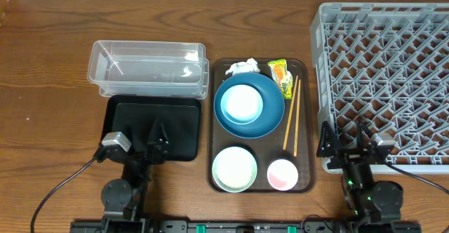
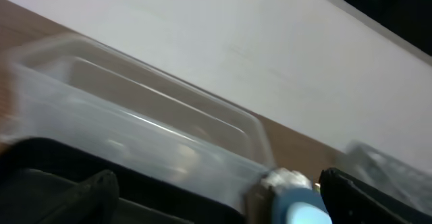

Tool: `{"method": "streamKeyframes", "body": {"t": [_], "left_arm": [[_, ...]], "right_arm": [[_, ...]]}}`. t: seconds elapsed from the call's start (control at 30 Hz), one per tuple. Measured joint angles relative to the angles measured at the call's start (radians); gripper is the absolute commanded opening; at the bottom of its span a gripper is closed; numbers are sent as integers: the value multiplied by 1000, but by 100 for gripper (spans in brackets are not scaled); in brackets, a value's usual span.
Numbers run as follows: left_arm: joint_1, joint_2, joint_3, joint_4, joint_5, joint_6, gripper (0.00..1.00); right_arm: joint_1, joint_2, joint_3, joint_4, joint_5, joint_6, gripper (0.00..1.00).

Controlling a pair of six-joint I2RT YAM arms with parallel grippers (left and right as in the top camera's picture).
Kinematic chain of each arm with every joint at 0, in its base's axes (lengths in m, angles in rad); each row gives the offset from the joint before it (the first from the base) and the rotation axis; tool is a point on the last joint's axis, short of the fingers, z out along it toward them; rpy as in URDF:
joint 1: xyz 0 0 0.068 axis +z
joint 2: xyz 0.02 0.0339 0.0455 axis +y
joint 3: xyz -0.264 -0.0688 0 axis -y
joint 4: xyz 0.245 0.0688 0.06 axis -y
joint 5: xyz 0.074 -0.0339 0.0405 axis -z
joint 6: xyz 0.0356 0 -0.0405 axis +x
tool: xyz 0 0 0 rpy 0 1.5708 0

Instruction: Sort waste into correct bins and load items into the dishwasher rack

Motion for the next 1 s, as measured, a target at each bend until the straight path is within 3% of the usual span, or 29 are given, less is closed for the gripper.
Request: {"method": "streamKeyframes", "body": {"t": [0.23,0.47,0.6,0.77,0.87,1.0], "left_arm": [[0,218,332,-291,165,-8,97],[0,668,777,-600,349,9,97],[0,861,944,-528,523,-13,97],[-12,994,1005,-411,726,-57,97],[-64,1047,1005,-486,746,-59,97],[-229,1101,1004,-602,629,-38,97]], "right_arm": [[0,218,367,-248,-40,-105,99],[0,642,743,-483,-71,-163,99],[0,887,914,-543,-153,-198,99],[0,1052,1030,-595,-226,-227,99],[-5,1081,1037,-613,-239,-234,99],[-44,1099,1039,-665,-230,-235,99]]}}
